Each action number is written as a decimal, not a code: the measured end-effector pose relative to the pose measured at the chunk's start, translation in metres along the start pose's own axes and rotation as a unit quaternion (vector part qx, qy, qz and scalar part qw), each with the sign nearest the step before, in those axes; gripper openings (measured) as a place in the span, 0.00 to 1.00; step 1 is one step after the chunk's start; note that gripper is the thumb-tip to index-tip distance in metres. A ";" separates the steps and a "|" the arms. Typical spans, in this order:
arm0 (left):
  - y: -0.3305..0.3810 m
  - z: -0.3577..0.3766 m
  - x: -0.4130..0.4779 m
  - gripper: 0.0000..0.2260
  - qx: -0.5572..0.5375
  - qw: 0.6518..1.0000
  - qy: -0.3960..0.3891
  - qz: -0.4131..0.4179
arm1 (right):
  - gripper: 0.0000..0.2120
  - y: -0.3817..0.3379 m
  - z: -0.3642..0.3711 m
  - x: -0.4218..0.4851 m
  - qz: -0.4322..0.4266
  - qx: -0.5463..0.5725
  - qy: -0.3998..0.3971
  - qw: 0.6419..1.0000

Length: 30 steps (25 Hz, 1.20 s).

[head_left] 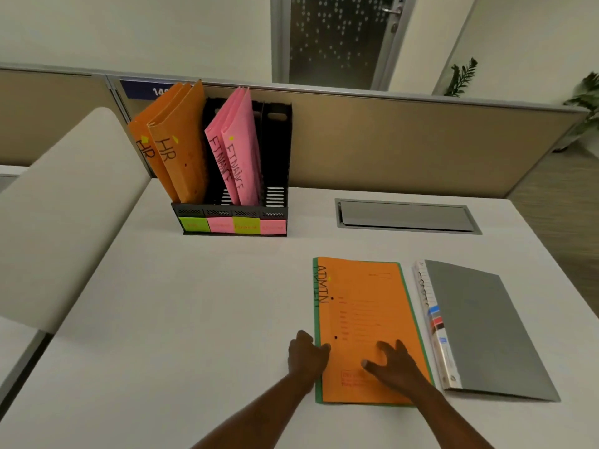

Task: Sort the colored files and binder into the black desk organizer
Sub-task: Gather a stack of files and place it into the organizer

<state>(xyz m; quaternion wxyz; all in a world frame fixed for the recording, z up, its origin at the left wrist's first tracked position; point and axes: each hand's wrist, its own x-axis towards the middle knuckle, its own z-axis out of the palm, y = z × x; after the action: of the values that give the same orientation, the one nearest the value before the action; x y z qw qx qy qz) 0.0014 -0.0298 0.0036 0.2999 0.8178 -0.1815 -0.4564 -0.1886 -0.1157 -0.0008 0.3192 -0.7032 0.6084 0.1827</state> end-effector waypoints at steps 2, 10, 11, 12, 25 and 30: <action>0.005 0.009 -0.003 0.17 -0.038 0.999 0.015 -0.036 | 0.46 0.006 0.013 -0.004 -0.011 -0.035 -0.002 0.999; 0.011 0.019 -0.005 0.09 -0.031 0.999 0.006 -0.029 | 0.50 0.003 0.012 -0.016 -0.059 -0.054 -0.014 0.997; 0.009 0.017 -0.006 0.09 -0.023 0.999 0.007 -0.023 | 0.49 0.001 0.012 -0.017 -0.065 -0.056 -0.019 0.996; 0.005 0.013 -0.006 0.09 -0.015 1.000 0.011 -0.020 | 0.48 -0.002 0.012 -0.019 -0.075 -0.061 -0.024 0.995; -0.069 -0.095 -0.012 0.17 0.147 0.977 0.149 -0.035 | 0.40 -0.061 0.045 -0.031 -0.111 -0.100 -0.043 0.988; -0.039 -0.097 -0.018 0.17 -0.012 0.997 0.080 -0.004 | 0.37 -0.070 0.032 -0.033 -0.088 -0.062 -0.045 0.993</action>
<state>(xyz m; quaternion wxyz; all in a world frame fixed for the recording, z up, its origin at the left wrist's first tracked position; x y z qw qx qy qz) 0.0760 0.0417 0.0291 0.3219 0.8488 -0.1483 -0.3924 -0.1226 -0.0656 0.0127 0.3166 -0.7638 0.5167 0.2224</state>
